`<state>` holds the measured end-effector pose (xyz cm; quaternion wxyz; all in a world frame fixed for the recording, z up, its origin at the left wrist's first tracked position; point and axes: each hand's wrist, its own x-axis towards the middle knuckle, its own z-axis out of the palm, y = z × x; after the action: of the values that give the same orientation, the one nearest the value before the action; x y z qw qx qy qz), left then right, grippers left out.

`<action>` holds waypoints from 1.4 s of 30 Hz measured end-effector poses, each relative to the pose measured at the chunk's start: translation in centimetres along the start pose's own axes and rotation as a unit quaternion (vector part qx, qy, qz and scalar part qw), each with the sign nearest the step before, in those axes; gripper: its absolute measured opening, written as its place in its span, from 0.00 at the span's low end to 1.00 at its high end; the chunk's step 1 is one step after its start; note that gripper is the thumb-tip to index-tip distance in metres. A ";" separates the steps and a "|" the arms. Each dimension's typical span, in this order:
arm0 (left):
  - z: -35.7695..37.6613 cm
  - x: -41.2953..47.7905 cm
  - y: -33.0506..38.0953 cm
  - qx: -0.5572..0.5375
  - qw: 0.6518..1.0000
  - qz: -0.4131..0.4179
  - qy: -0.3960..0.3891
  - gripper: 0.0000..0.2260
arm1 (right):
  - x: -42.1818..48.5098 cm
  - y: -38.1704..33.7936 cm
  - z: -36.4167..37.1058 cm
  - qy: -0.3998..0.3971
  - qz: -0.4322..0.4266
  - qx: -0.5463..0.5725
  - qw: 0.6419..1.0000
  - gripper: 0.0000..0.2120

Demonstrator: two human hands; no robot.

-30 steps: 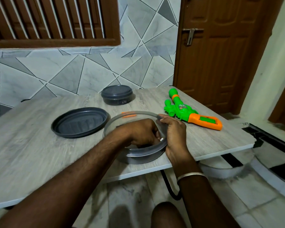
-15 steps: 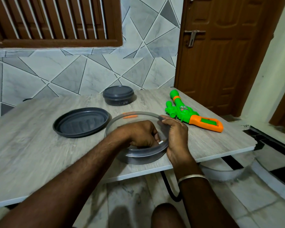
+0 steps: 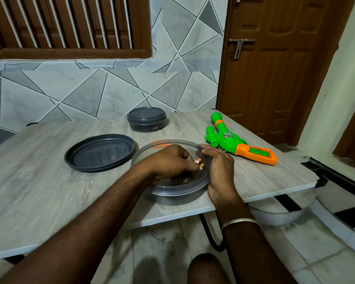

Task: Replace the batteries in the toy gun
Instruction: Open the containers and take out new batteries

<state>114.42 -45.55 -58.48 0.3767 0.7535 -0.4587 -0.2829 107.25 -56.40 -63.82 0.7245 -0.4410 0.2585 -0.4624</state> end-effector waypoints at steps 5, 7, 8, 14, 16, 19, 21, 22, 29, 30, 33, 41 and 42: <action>-1.3 -0.3 -0.1 -0.219 0.975 -0.022 -0.006 0.05 | -0.3 -0.3 -0.2 -0.009 -0.011 -0.026 1.000 0.14; -1.5 -0.1 -0.2 -0.259 0.965 -0.034 -0.017 0.05 | -0.4 -0.4 -0.2 -0.012 -0.009 -0.022 1.000 0.13; -1.5 0.0 -0.3 -0.253 0.966 -0.037 -0.018 0.05 | -0.4 -0.4 -0.2 -0.013 -0.009 -0.023 1.000 0.13; -1.3 -0.2 -0.2 -0.070 0.996 -0.022 -0.054 0.06 | -0.2 -0.2 -0.1 -0.004 -0.013 -0.029 1.000 0.14; -1.4 -0.5 -0.1 0.006 0.997 -0.018 -0.078 0.09 | -0.2 -0.2 0.0 -0.002 -0.012 -0.029 1.000 0.14; -1.7 -0.6 0.0 0.084 0.990 -0.025 -0.108 0.07 | -0.2 -0.3 0.0 -0.004 -0.015 -0.032 0.999 0.13; -1.8 -0.7 0.2 0.129 0.985 -0.034 -0.109 0.07 | -0.2 -0.3 0.0 -0.006 -0.014 -0.035 0.999 0.13; -1.8 -0.7 0.4 0.155 0.982 -0.034 -0.106 0.07 | -0.2 -0.3 -0.1 -0.007 -0.013 -0.035 0.999 0.13; -2.3 -1.4 1.9 0.407 0.907 -0.059 -0.090 0.08 | -0.3 -0.2 -0.1 -0.006 -0.013 -0.036 0.999 0.13; -2.4 -1.5 2.0 0.431 0.896 -0.062 -0.090 0.09 | -0.4 -0.2 -0.1 -0.007 -0.011 -0.034 0.999 0.13; -2.9 -1.7 2.5 0.430 0.895 -0.077 -0.094 0.17 | -0.4 -0.3 -0.1 -0.007 -0.009 -0.039 0.999 0.13; -3.1 -1.9 2.2 0.375 0.912 -0.086 -0.144 0.10 | -0.4 -0.4 0.0 -0.004 -0.008 -0.041 0.999 0.13; -3.1 -1.9 2.1 0.379 0.909 -0.085 -0.154 0.11 | -0.4 -0.4 0.0 -0.003 -0.008 -0.041 0.999 0.13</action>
<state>115.02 -43.54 -54.85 -0.0375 0.8227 -0.5180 -0.2309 106.85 -56.09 -63.52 0.7031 -0.4738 0.2713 -0.4556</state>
